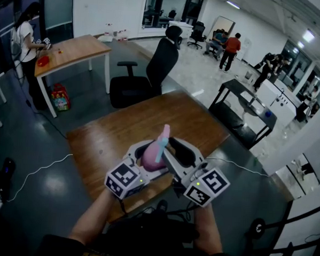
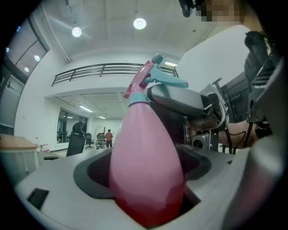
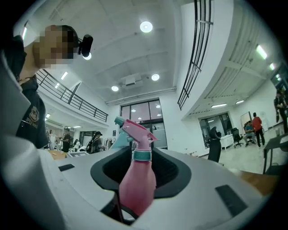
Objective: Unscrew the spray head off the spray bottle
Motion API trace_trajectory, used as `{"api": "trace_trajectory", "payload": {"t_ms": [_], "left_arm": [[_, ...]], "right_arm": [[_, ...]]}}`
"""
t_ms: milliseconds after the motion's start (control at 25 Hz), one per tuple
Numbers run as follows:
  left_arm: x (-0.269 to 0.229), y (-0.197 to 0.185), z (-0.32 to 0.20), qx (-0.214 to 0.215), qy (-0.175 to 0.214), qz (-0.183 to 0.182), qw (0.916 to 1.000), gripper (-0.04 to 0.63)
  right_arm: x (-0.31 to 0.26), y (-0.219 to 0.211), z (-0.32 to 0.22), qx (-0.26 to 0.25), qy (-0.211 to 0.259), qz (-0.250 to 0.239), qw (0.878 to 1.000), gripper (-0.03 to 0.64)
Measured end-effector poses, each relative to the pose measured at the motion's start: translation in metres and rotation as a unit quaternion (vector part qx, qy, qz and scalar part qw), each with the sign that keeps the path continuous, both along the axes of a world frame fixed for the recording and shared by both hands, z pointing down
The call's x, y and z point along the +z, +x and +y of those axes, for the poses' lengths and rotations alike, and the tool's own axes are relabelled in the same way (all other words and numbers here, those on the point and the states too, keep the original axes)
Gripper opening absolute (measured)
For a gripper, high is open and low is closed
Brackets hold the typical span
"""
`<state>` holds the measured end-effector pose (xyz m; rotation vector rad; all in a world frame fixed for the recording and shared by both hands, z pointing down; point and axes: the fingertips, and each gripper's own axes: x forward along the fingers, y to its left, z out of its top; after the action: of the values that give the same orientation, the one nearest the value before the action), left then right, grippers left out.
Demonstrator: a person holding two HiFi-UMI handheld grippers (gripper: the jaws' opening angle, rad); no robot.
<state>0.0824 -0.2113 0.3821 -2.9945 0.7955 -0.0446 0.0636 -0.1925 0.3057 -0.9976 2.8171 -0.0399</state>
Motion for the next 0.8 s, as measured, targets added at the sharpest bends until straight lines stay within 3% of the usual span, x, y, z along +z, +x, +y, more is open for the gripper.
{"api": "trace_trajectory", "payload": {"t_ms": [200,440,800], "left_arm": [[0.001,0.004,0.007,0.026,-0.001,-0.007,0.9996,0.43],[-0.006,0.009,0.029,0.106,-0.007,-0.001,0.9943,0.43],[-0.005,0.016,0.055,0.191,-0.015,-0.01,0.9814,0.43]], "right_arm": [[0.001,0.002,0.003,-0.016,-0.003,0.01,1.0,0.133],[-0.004,0.005,0.018,-0.098,0.002,0.002,0.995,0.133],[-0.002,0.017,0.033,-0.232,-0.029,-0.044,0.971,0.133]]}}
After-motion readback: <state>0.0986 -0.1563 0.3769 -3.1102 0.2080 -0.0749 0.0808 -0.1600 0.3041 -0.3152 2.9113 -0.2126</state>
